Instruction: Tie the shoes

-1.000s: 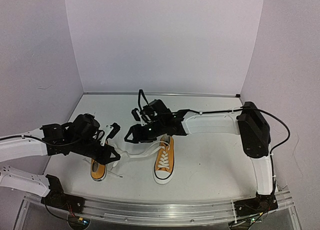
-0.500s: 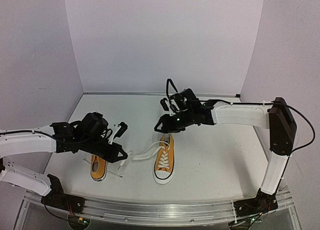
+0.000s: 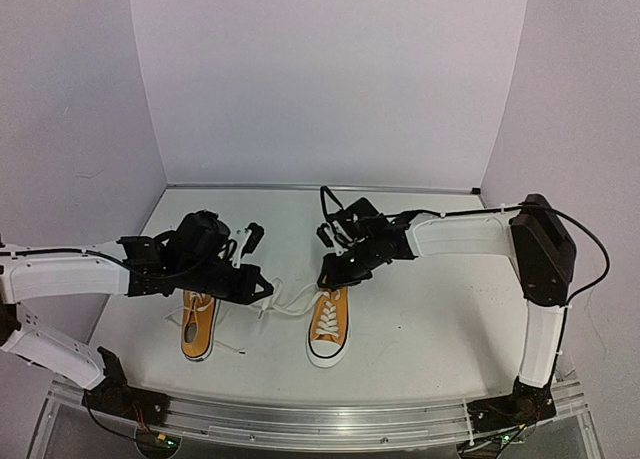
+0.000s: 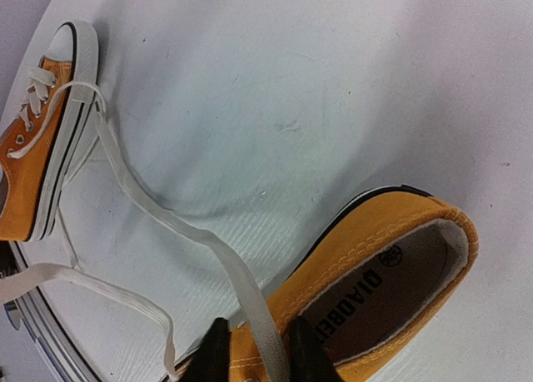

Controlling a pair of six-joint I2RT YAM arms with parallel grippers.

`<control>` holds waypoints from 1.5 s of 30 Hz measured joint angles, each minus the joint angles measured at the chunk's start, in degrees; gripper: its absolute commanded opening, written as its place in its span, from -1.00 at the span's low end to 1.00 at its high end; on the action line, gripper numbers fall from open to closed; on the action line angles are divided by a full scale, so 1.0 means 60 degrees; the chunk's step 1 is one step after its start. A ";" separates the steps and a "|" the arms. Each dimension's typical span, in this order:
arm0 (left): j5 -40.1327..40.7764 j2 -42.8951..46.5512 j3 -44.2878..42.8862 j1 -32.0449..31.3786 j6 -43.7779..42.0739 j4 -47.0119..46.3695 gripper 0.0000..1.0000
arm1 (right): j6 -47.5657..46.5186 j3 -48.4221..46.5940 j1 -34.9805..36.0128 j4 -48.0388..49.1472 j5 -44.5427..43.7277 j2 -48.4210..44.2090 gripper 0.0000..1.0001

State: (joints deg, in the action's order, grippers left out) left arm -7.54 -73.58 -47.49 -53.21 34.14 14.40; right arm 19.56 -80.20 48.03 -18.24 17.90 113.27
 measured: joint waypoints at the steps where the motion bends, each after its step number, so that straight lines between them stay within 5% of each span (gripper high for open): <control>1: 0.0087 -0.0159 -0.0098 0.0000 0.0096 -0.0063 -1.00 | -0.0029 0.0027 -0.0006 0.0006 -0.0021 -0.0001 -1.00; 20: 0.2415 -0.3161 -0.3046 0.0151 0.2333 -0.0741 -1.00 | -0.0397 0.1359 -0.0015 0.0864 0.0639 -0.1170 -1.00; 45: 0.2135 -0.5856 -0.4395 0.0171 0.4073 -0.1460 -1.00 | -0.0699 0.2231 -0.0018 0.1583 0.1167 -0.1918 -1.00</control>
State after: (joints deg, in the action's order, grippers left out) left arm 5.27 -108.71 -73.86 -52.18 58.58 5.64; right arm 15.37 -66.81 47.92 -8.74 24.90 101.76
